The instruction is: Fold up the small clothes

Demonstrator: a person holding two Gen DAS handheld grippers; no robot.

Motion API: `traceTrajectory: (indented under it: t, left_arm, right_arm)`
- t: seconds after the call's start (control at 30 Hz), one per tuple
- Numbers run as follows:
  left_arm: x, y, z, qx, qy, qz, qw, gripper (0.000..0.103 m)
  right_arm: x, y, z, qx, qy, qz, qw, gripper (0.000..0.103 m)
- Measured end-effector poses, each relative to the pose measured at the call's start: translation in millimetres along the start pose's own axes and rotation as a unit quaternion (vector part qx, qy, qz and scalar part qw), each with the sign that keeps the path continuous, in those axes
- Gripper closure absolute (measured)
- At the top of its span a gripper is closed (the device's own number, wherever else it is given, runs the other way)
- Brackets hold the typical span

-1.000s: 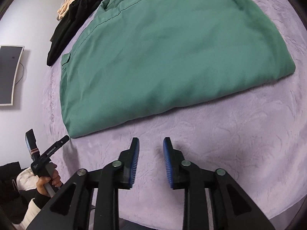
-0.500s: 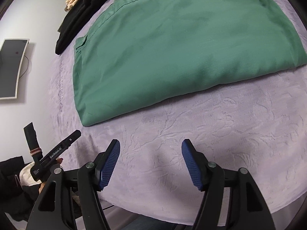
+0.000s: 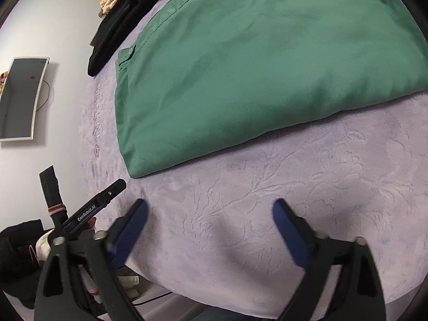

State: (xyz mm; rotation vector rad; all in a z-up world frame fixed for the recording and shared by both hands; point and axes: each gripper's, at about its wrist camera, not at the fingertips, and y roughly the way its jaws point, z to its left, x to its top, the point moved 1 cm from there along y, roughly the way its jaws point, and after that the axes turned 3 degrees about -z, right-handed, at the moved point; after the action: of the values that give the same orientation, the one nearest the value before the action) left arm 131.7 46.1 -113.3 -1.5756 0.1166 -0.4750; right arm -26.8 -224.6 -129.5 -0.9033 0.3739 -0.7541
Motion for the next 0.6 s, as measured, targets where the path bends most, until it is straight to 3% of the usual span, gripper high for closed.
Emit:
traceTrajectory:
  t: [0.33, 0.6]
  left_arm:
    - [17.9, 11.1, 6.3, 0.024, -0.005, 0.008, 0.9997, 0.0]
    - [34.6, 33.7, 4.4, 0.004, 0.006, 0.023, 0.9997, 0.0]
  right_arm:
    - [-1.1, 19.7, 3.3, 0.038, 0.034, 0.022, 0.998, 0.0]
    - [5.3, 29.7, -6.1, 0.066, 0.082, 0.012, 0.994, 0.0]
